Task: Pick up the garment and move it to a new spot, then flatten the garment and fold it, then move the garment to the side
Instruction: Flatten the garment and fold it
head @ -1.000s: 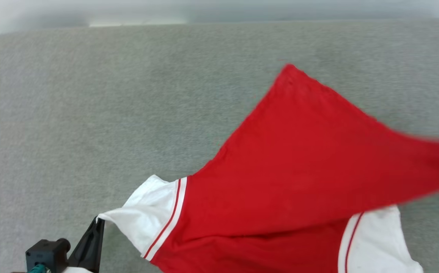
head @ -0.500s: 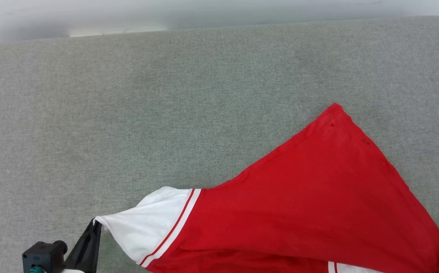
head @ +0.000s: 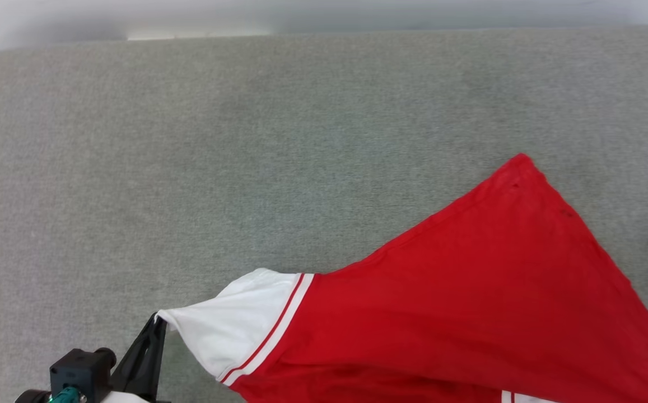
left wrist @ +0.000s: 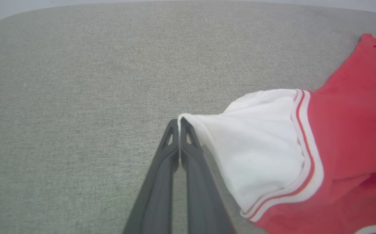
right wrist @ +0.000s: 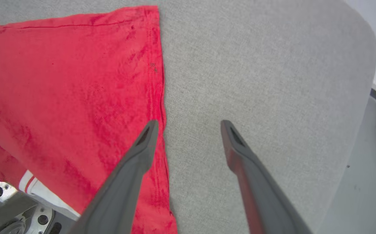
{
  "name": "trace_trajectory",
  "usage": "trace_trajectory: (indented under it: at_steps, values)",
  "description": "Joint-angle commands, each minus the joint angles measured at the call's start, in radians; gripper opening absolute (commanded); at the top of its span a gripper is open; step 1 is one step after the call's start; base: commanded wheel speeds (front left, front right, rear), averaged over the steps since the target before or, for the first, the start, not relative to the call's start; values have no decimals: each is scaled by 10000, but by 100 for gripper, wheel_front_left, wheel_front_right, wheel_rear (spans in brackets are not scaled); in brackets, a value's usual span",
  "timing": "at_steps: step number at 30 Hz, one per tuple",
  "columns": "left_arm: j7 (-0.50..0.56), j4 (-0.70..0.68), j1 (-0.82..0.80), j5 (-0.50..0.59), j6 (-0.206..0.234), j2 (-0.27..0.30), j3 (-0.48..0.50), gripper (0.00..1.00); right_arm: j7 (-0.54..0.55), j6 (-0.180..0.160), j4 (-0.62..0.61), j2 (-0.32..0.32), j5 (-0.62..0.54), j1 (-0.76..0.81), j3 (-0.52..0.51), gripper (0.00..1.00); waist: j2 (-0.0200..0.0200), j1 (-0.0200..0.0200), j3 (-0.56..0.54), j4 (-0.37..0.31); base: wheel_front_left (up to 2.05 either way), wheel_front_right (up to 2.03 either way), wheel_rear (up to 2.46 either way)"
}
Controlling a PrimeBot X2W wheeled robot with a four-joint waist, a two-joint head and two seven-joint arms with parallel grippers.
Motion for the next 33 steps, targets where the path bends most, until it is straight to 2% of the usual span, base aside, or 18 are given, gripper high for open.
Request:
trace_trajectory:
  at_steps: [1, 7, 13, 17, 22, 23, 26, 27, 28, 33]
  values:
    - [20, -19, -158, 47, 7, -11, -12, 0, 74, -7, -86, 75, -38, -185, -3, 100, -1, 1, 142, 140, 0, 0, 0]
    - [149, -58, -680, 312, -117, -195, -206, 0, 2558, -7, -517, 860, -979, -2350, 679, 100, -1, 1, 740, 693, 0, 0, 0]
    - [191, 78, -1255, 546, -287, -491, -404, 0, 4176, -7, 521, 2110, -1647, -4556, 1801, 100, -1, 1, 1374, 1180, 0, 0, 0]
    - [209, 126, -1592, 677, -350, -620, -459, 0, 4381, -7, 1438, 2754, -1882, -5433, 2529, 100, -1, 1, 1746, 1474, 0, 0, 0]
    - [171, 105, -1825, 790, -358, -782, -507, 0, 4038, -7, 2517, 3272, -1901, -5899, 3065, 100, -1, 1, 2143, 1644, 0, 0, 0]
    - [176, 138, -1974, 835, -402, -866, -560, 0, 3874, -6, 2983, 3407, -1821, -5698, 3708, 100, -1, 1, 2281, 1696, 0, 0, 0]
    - [182, 217, -2068, 838, -437, -923, -582, 0, 3690, -6, 3245, 3473, -1671, -5594, 4310, 100, -1, 1, 2310, 1664, 0, 0, 0]
    - [188, 255, -2092, 833, -439, -929, -582, 0, 3572, -6, 3288, 3520, -1598, -5651, 4440, 40, -1, 1, 2272, 1630, 0, 0, 0]
    - [185, 293, -2097, 827, -427, -925, -575, 0, 3437, -6, 3287, 3575, -1494, -5716, 4521, 0, -1, 1, 2214, 1582, 0, 0, 0]
    - [107, 477, -1962, 702, -476, -924, -488, 0, 2329, -6, 3264, 3496, -1030, -6160, 4553, 0, -1, 1, 1593, 1302, 0, 0, 0]
